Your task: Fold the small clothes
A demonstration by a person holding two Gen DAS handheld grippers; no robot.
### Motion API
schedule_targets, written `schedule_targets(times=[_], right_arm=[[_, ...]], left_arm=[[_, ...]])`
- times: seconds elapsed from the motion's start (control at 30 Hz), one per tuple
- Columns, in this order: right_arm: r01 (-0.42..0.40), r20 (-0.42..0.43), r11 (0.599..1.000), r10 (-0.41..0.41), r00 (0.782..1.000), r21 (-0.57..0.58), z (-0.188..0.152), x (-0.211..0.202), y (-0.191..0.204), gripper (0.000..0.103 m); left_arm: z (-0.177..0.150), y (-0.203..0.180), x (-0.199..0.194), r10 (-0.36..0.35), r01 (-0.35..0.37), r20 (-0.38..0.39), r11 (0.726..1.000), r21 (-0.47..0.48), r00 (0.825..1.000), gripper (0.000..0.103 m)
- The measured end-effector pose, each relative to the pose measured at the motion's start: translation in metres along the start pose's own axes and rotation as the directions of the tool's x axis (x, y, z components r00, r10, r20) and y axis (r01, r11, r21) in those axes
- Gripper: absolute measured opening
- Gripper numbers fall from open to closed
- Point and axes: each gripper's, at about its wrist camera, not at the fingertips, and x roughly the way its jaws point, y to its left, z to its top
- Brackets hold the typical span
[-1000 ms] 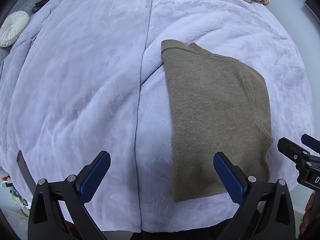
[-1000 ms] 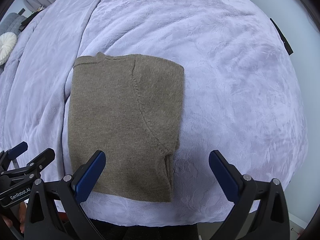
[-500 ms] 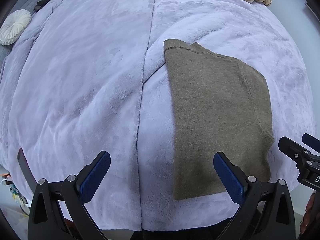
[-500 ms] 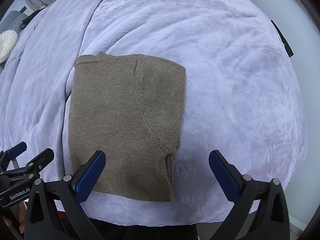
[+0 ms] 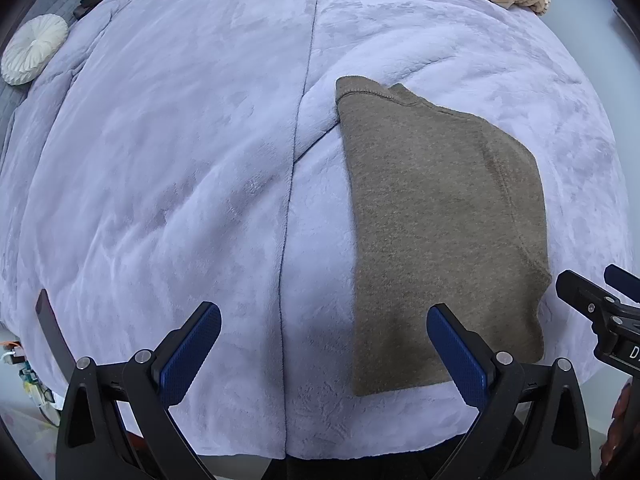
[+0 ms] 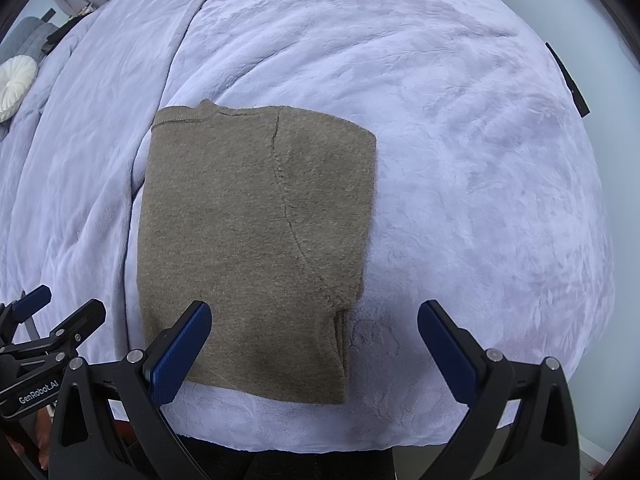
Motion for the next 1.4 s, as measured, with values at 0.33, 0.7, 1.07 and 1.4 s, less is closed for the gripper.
schedule_targets(times=[0.33, 0.7, 1.07, 1.4], right_arm=[[-0.002, -0.007, 1.000, 0.001, 1.000, -0.020, -0.001, 0.003, 0.006, 0.103], [0.001, -0.005, 1.000, -0.001, 1.000, -0.013, -0.005, 0.003, 0.008, 0.103], [0.005, -0.003, 1.000, -0.005, 1.000, 0.010, -0.007, 0.002, 0.004, 0.103], [0.009, -0.011, 1.000, -0.009, 1.000, 0.006, -0.005, 0.004, 0.005, 0.103]], left_arm=[[-0.005, 0.004, -0.001, 0.007, -0.007, 0.007, 1.000, -0.029, 1.000, 0.103], [-0.004, 0.009, 0.000, 0.004, -0.003, 0.012, 0.999, -0.037, 1.000, 0.103], [0.000, 0.002, -0.001, -0.002, 0.003, 0.025, 1.000, -0.013, 1.000, 0.103], [0.004, 0.006, -0.001, -0.005, 0.006, 0.025, 0.999, -0.041, 1.000, 0.103]])
